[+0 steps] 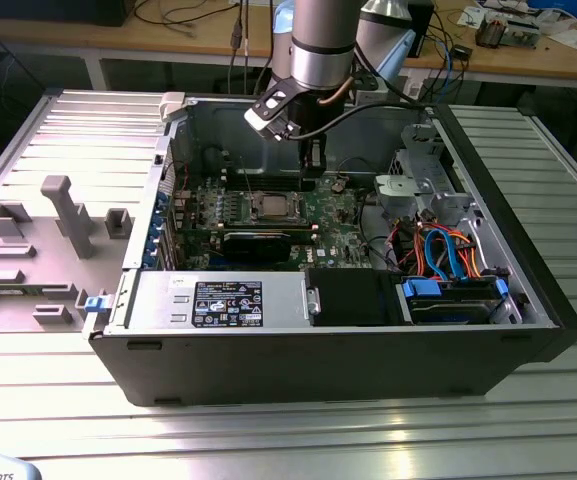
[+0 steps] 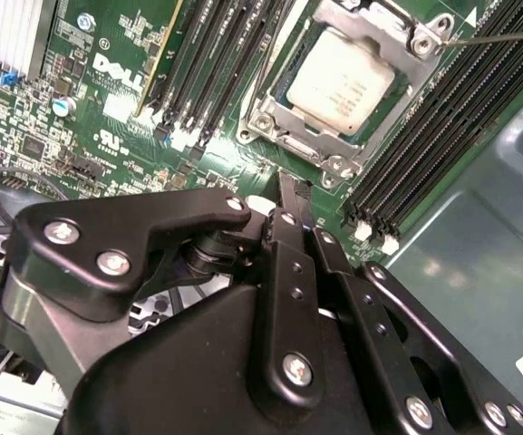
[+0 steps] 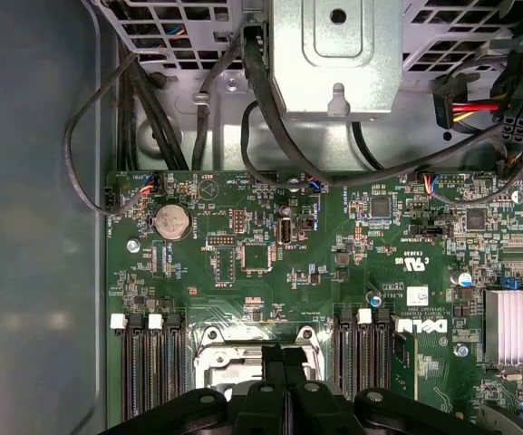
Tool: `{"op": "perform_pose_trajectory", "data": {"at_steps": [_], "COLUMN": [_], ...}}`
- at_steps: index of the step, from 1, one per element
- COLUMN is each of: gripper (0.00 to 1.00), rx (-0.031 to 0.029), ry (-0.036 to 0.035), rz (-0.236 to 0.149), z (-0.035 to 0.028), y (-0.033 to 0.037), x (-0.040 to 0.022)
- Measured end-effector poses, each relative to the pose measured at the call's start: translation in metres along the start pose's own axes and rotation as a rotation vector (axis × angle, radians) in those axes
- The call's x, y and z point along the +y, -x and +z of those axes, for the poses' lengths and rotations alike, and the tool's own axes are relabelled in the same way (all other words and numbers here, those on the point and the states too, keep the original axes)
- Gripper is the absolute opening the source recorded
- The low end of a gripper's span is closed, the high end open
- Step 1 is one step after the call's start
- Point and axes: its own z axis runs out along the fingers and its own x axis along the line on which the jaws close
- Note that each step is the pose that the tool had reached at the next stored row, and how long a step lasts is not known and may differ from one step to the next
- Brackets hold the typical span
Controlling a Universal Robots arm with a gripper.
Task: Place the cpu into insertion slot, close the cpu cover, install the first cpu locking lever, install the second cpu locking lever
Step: 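Close the cpu cover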
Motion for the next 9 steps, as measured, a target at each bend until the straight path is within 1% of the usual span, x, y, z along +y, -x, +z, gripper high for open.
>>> {"op": "perform_pose_trajectory", "data": {"at_steps": [9], "gripper": [0.11], "rx": [-0.0001], "ry": [-0.0001], "rz": [0.000], "z": [0.0008], "y": [0.0000], "x": [-0.0016]}}
